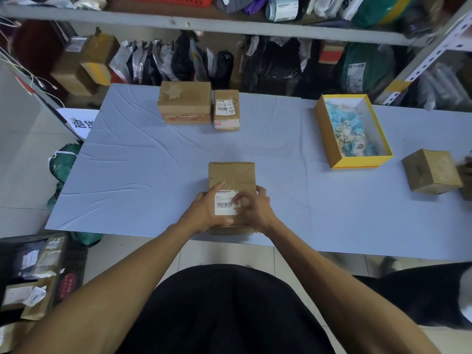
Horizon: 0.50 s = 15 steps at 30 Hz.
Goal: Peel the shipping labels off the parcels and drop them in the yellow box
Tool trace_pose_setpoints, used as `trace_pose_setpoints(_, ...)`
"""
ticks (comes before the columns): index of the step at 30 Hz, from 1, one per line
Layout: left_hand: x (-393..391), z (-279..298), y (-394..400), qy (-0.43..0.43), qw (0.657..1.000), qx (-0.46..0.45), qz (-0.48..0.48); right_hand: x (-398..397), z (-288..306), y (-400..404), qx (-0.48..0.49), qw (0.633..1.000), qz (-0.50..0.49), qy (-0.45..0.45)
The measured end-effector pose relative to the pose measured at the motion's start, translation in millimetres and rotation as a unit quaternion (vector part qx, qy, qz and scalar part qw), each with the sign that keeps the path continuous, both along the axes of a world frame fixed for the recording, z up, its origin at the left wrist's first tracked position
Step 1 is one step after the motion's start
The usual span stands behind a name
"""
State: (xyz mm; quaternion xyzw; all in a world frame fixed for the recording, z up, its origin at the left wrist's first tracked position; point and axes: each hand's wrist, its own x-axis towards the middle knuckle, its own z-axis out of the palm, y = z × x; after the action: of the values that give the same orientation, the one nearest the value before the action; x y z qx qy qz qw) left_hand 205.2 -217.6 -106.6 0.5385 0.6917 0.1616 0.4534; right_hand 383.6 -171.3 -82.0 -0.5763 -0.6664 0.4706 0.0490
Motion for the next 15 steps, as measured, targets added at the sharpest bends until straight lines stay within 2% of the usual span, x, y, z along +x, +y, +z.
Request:
trace_pose_setpoints(2, 1, 0, 0, -0.008, 1.000, 0.002, 0.003, 6, 0, -2, 0.005, 0.999, -0.016, 0.032)
trace_pose_setpoints(6, 1, -1, 0, -0.018, 1.000, 0.001, 0.006, 6, -4, -6, 0.027, 0.999, -0.010, 0.029)
trace_pose_setpoints(13, 1, 1, -1, -0.012, 1.000, 0.002, 0.015, 1, -4, 7, 0.002, 0.999, -0.029, 0.046)
trace_pose_setpoints(15, 2, 1, -2, -0.011, 1.000, 0.000, 0.014, -1, -5, 6, 0.023, 0.997, -0.056, 0.048)
